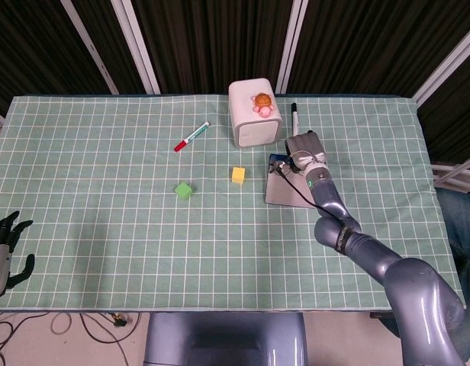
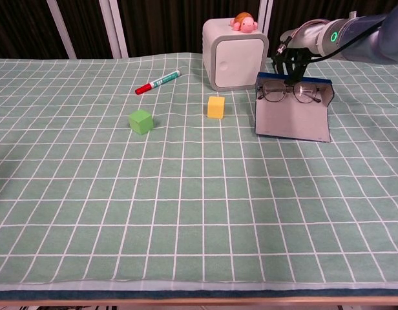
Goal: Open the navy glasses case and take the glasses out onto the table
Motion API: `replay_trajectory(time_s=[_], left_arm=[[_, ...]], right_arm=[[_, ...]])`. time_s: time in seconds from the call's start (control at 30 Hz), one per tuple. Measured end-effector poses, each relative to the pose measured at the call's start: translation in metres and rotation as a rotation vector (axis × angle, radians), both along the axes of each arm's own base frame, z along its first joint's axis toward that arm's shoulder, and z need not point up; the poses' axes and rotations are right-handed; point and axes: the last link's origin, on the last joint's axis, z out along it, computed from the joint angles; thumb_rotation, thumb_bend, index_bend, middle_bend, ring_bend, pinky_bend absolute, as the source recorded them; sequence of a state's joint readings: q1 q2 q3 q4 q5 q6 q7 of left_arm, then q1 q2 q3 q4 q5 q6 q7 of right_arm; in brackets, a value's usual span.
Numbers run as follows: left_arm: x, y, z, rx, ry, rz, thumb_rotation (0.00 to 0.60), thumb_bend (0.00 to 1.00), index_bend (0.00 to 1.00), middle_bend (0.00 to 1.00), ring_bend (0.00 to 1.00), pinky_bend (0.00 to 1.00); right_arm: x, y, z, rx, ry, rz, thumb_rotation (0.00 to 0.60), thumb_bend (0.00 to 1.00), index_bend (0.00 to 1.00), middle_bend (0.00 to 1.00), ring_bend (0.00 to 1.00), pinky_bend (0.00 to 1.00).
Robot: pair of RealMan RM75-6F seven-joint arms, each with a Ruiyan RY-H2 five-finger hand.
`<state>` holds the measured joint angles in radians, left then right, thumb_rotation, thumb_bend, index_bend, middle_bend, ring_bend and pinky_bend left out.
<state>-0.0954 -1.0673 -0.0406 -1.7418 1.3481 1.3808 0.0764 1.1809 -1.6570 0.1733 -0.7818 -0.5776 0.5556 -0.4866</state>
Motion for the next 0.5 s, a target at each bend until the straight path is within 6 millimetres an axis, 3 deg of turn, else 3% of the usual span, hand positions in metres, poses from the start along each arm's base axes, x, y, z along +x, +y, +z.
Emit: replay_trajectory(time_s=[0.5], left_arm=[[0.0, 0.0, 0.001, 0.001, -0.003, 0.0, 0.6, 0.46, 0.16, 0.0, 0.0, 0.02]], right_arm=[[0.016, 0.012, -0.012, 0.03, 0.012, 0.015, 0.6, 0.46, 0.51, 0.52, 0.4, 0.24]])
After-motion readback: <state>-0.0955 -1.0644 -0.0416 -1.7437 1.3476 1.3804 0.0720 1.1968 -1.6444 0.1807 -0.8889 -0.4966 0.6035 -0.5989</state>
